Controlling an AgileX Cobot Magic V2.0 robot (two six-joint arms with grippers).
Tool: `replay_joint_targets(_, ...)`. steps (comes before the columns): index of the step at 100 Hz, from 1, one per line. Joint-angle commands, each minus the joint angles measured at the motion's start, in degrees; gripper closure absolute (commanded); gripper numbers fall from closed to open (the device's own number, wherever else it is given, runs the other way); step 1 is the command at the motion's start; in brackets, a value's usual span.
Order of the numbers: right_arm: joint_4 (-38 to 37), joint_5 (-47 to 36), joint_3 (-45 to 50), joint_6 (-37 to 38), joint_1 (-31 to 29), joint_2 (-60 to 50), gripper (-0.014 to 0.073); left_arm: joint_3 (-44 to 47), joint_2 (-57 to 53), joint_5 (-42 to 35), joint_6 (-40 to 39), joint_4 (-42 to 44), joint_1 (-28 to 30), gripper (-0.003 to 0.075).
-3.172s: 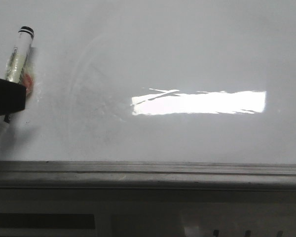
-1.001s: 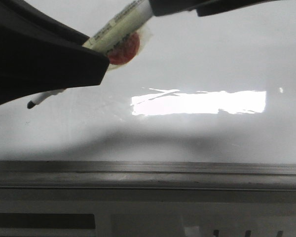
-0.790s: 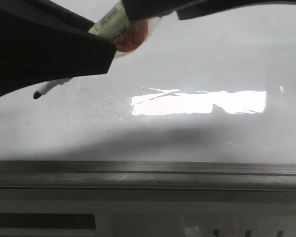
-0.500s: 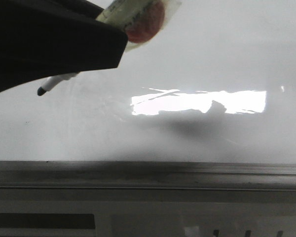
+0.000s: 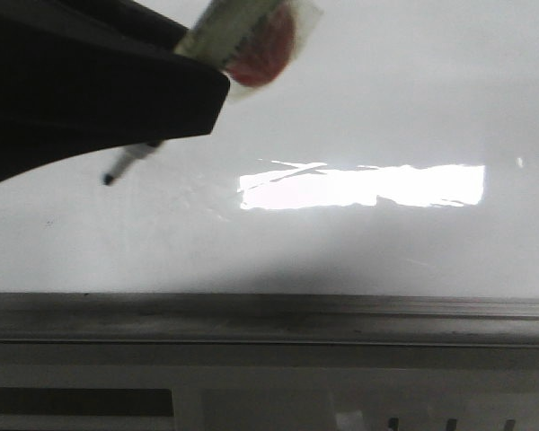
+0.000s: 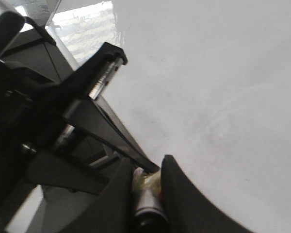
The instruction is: Write number 6 on whiteboard
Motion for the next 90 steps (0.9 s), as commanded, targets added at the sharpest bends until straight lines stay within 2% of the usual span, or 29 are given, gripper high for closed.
replay_joint_targets(1,-1.13,-4.23,-1.68,-1.21,-0.91,-0.32,0.0662,-1.86,-0.83,-5.78,-1.32,-2.43,-0.38,0.0416)
replay_joint_targets(5,-1.13,-4.15,-1.68,-1.21,-0.91,-0.32,0.0662,-1.86,-0.83,-5.63,-1.32,-3.12,-0.18,0.0363)
replay_joint_targets(11,-1.03,-4.15,-1.68,-1.1,-0.91,-0.32,0.0662,-1.86,-1.39,-4.89,-1.32,-4.77,-0.18,0.0337)
replay_joint_targets(27,1.01,-4.15,-1.68,-0.23,-2.5,-0.32,0.0657,-1.86,-5.11,-0.12,0.75,-9.51,0.8,0.0345)
replay_joint_targets(42,3.8,-3.91,-1.68,-0.23,-4.53,-0.32,0.0657,-1.86,-11.06,8.13,0.75,-12.83,7.67,0.0357)
replay_joint_targets(52,4.21,-4.36,-1.68,-0.23,-4.92,-0.32,0.0657,-1.86,-14.76,8.48,0.75,-16.28,12.66,0.0375)
replay_joint_targets(63,4.6,-4.84,-3.39,-0.23,-6.09,0.48,0.0657,-1.86,-17.6,8.48,0.75,-16.4,16.91,0.039)
replay_joint_targets(90,4.6,-3.49,-13.99,-0.33,-13.21,9.49,0.0657,-1.86,-18.47,8.48,0.75,-17.28,20.16,0.0406)
